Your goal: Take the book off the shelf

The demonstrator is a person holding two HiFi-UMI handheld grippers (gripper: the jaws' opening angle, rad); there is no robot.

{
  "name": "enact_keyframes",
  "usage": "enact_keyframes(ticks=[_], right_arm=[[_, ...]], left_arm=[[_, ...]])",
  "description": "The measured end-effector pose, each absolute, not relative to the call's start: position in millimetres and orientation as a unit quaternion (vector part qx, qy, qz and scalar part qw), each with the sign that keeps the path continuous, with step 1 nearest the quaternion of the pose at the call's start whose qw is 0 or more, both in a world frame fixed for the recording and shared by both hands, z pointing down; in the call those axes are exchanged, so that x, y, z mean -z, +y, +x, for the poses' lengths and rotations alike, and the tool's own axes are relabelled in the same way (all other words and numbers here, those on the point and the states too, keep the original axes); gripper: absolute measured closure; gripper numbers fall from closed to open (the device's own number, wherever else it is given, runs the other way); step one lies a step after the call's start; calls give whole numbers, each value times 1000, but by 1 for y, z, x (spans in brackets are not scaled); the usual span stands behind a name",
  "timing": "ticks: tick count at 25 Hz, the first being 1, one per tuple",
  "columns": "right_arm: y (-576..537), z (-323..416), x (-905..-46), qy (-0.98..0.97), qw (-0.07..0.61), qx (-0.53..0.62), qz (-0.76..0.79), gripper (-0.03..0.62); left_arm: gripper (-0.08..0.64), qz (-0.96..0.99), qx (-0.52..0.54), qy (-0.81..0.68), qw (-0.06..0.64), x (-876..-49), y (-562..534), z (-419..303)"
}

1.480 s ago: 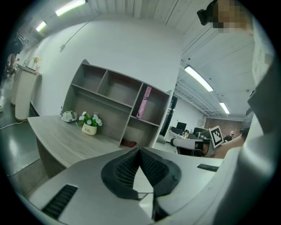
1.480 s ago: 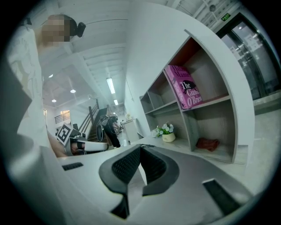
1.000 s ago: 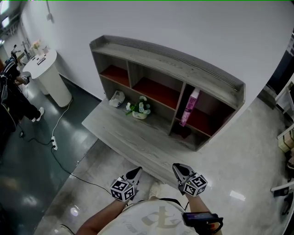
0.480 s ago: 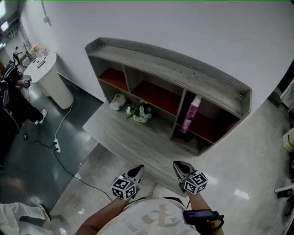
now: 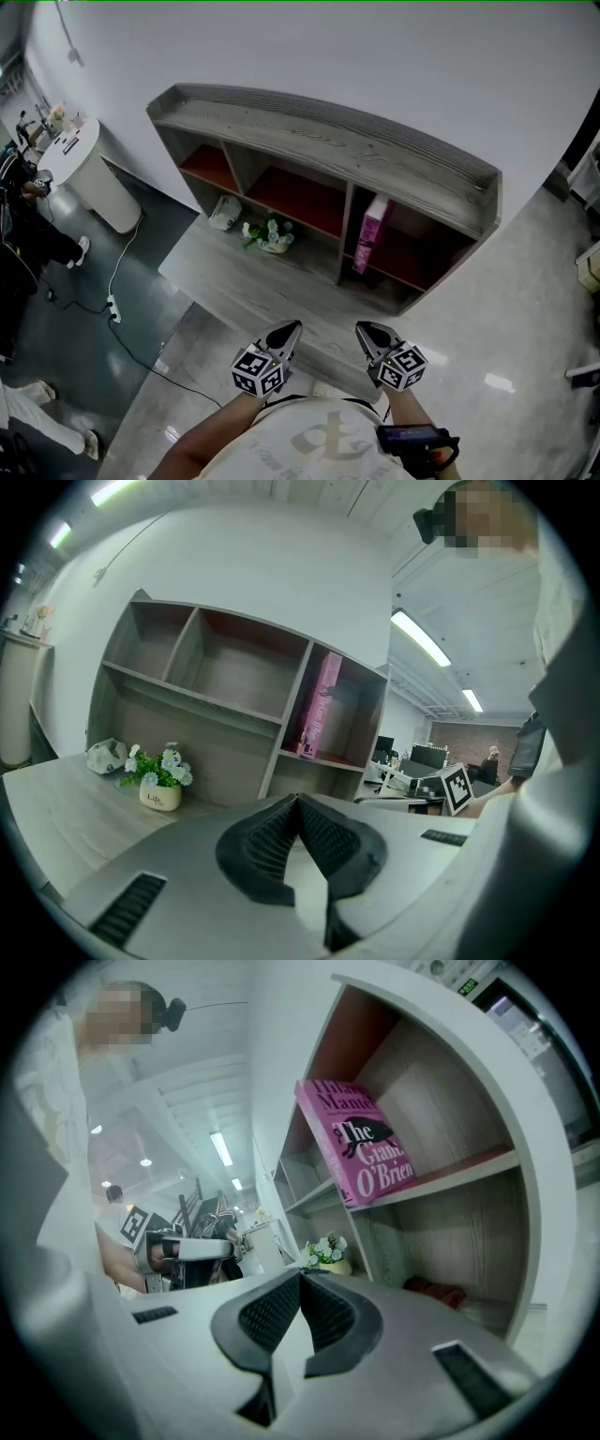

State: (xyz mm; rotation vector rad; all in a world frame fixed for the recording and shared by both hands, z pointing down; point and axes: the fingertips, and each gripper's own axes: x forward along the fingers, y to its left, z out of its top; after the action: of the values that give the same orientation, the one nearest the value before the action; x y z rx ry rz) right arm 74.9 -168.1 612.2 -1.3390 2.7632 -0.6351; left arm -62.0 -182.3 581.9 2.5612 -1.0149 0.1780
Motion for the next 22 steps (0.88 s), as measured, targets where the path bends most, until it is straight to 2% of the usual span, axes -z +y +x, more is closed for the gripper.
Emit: enact_keyframes(ticks=[21,22], right_arm=[[-177,128,-612,863,19,201,-462,588],[-178,129,-613,863,20,202,-462,588]], left_arm=[[557,930,-71,-327,153,-563,-215,18],[532,930,-71,-327,151,-561,-217,21]])
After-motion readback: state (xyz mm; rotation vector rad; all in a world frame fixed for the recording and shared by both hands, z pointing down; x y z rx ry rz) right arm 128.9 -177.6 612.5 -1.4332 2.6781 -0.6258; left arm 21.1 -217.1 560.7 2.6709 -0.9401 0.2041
